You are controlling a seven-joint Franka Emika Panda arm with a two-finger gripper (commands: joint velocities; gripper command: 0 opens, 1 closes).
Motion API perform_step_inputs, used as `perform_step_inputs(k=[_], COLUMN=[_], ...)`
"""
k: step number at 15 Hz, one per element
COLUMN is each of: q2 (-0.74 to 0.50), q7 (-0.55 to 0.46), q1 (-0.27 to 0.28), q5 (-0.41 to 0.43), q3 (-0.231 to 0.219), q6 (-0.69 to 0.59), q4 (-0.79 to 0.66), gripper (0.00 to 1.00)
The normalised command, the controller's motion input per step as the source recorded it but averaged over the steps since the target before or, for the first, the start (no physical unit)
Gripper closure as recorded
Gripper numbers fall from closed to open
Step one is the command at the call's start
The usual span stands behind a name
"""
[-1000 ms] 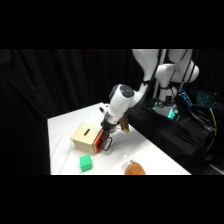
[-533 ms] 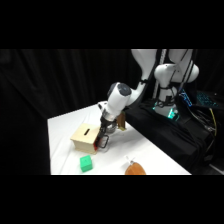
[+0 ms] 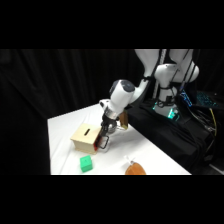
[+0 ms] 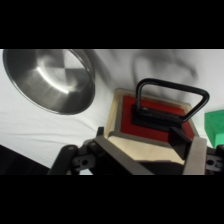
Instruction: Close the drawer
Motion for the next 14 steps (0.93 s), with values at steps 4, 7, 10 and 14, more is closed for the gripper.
perform_step_inputs(k=[4,7,10,14], q2=[-0.9,-0.66,-0.41,-0.2], q7=[-0.88,-1.0,-1.0,-0.99], q1=[-0.192,-0.231,-0.402,-0.216], q5=[0.403,0.713,0.852,0.685], q3=[0.262,0.352,0.597,0.193], q6=[-0.18,-0.25,-0.39,-0.67], q4=[-0.63,-0.46,-0.16,0.36], gripper=[0.0,0.0,0.0,0.0])
